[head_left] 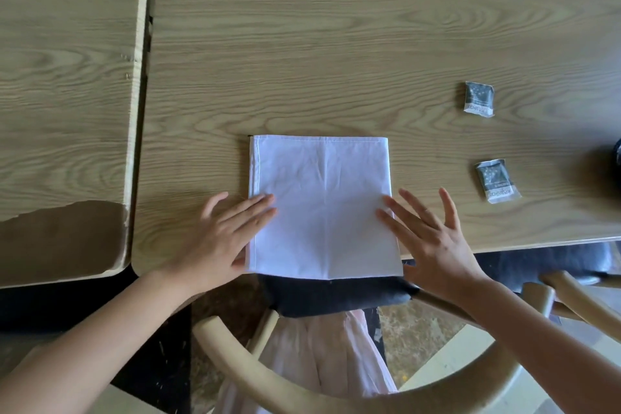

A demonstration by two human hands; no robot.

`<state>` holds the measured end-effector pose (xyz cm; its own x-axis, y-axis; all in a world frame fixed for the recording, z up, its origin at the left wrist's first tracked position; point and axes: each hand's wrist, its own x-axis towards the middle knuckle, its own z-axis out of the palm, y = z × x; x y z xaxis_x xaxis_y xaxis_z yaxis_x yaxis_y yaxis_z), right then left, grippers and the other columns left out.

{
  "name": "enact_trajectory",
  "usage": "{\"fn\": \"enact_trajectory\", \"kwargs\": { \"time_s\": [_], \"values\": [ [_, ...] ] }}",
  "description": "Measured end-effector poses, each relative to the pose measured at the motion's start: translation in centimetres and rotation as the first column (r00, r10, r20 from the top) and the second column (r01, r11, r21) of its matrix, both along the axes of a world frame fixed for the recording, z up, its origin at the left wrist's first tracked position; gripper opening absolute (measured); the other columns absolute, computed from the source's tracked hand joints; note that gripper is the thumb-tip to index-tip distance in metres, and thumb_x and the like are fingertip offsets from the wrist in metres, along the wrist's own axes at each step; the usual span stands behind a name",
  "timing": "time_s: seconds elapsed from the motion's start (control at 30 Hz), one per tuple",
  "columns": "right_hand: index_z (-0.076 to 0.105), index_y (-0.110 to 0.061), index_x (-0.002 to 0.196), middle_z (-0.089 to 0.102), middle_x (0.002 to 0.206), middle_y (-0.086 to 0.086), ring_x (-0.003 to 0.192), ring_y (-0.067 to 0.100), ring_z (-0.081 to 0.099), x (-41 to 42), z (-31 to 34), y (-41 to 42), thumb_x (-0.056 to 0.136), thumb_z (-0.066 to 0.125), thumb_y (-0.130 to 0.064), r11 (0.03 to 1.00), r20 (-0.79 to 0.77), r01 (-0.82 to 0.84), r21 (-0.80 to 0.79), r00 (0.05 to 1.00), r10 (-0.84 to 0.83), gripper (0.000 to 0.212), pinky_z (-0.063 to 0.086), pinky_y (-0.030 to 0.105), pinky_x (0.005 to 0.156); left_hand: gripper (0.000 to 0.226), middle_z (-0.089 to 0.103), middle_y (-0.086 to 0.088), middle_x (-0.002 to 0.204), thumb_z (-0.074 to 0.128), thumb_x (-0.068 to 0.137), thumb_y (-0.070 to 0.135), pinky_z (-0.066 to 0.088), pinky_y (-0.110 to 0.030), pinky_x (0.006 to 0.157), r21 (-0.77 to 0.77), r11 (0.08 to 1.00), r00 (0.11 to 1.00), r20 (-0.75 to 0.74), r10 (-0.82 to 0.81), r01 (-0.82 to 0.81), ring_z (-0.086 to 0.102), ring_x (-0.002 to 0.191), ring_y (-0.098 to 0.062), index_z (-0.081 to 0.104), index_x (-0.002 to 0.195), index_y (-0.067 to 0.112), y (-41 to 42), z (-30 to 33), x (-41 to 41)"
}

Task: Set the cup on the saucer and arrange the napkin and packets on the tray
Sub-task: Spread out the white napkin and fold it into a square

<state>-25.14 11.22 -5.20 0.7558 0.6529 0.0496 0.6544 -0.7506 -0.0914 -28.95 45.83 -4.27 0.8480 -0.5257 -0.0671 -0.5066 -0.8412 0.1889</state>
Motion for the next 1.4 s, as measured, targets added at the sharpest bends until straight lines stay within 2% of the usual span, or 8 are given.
{"fn": "enact_trajectory", "kwargs": {
  "time_s": [0.1,0.23,0.33,0.5,0.7,1.07,1.3,1.4],
  "values": [
    [0.064,-0.016,0.115,0.060,0.128,0.004,0.124,0.026,0.050,0.0,0.1,0.8,0.072,0.064,-0.014,0.994,0.057,0.065,0.086,0.996,-0.070,0.043,0.019,0.061,0.107,0.067,0.058,-0.006,0.130,0.072,0.057,-0.011,0.033,-0.046,0.098,-0.158,0.977,0.988,0.028,0.149,-0.142,0.053,0.120,-0.021,0.059,0.121,0.006,-0.5,-0.1,0.4],
    [0.071,-0.015,0.098,0.069,0.111,-0.002,0.109,0.026,0.060,0.2,0.4,2.2,0.075,0.056,-0.001,0.921,0.007,0.257,0.292,0.963,-0.271,0.031,0.025,0.059,0.103,0.049,0.072,-0.006,0.102,0.065,0.062,-0.018,0.031,-0.039,0.100,-0.353,0.851,0.906,0.016,0.422,-0.390,0.068,0.088,-0.020,0.067,0.104,0.005,-1.6,-1.0,0.7],
    [0.072,-0.011,0.092,0.073,0.095,0.000,0.101,0.019,0.060,0.2,0.2,3.7,0.071,0.056,0.009,0.767,-0.125,0.475,0.431,0.873,-0.471,0.033,0.024,0.060,0.103,0.010,0.069,-0.016,0.070,0.061,0.075,-0.003,0.048,-0.050,0.082,-0.460,0.711,0.784,0.048,0.619,-0.532,0.065,0.070,-0.033,0.068,0.082,-0.003,-2.9,-1.4,1.1],
    [0.063,-0.006,0.068,0.065,0.073,0.003,0.076,0.024,0.057,0.3,-0.2,6.1,0.078,0.064,-0.002,0.544,-0.206,0.651,0.529,0.721,-0.662,0.011,0.033,0.058,0.098,0.025,0.063,-0.013,0.063,0.059,0.083,0.020,0.044,-0.039,0.064,-0.609,0.413,0.593,-0.119,0.796,-0.677,0.057,0.063,-0.032,0.060,0.069,-0.001,-4.7,-1.1,2.5],
    [0.066,-0.017,0.078,0.059,0.067,-0.008,0.077,0.019,0.053,2.1,0.0,7.2,0.082,0.063,-0.014,0.366,-0.377,0.811,0.457,0.549,-0.746,0.006,0.026,0.042,0.100,0.023,0.055,-0.012,0.055,0.054,0.085,0.017,0.033,-0.031,0.059,-0.585,0.483,0.571,0.041,0.820,-0.651,0.045,0.049,-0.026,0.059,0.073,-0.002,-5.2,-2.0,2.8],
    [0.063,-0.014,0.077,0.060,0.064,-0.005,0.077,0.013,0.044,2.9,-0.1,8.0,0.088,0.056,-0.022,0.364,-0.342,0.864,0.349,0.479,-0.809,0.015,0.024,0.043,0.101,0.019,0.037,0.009,0.057,0.058,0.081,0.014,0.020,-0.028,0.067,-0.420,0.526,0.524,0.131,0.842,-0.740,0.047,0.063,-0.027,0.051,0.064,0.010,-5.1,-2.0,3.6],
    [0.060,-0.013,0.078,0.054,0.065,-0.009,0.082,0.022,0.049,3.4,-0.2,8.2,0.089,0.052,-0.021,0.407,-0.292,0.864,0.297,0.488,-0.823,0.017,0.025,0.045,0.098,0.015,0.050,-0.002,0.054,0.057,0.079,0.014,0.026,-0.033,0.066,-0.340,0.512,0.510,0.102,0.854,-0.789,0.051,0.065,-0.030,0.051,0.066,0.009,-5.3,-1.9,4.1],
    [0.057,-0.015,0.079,0.053,0.065,-0.010,0.083,0.022,0.051,3.6,-0.1,8.5,0.086,0.055,-0.023,0.400,-0.276,0.867,0.297,0.479,-0.833,0.011,0.027,0.045,0.098,0.013,0.062,-0.011,0.074,0.063,0.074,0.016,0.035,-0.040,0.071,-0.332,0.456,0.462,0.065,0.884,-0.826,0.055,0.079,-0.034,0.059,0.084,0.008,-5.5,-1.9,4.5]
  ]
}}
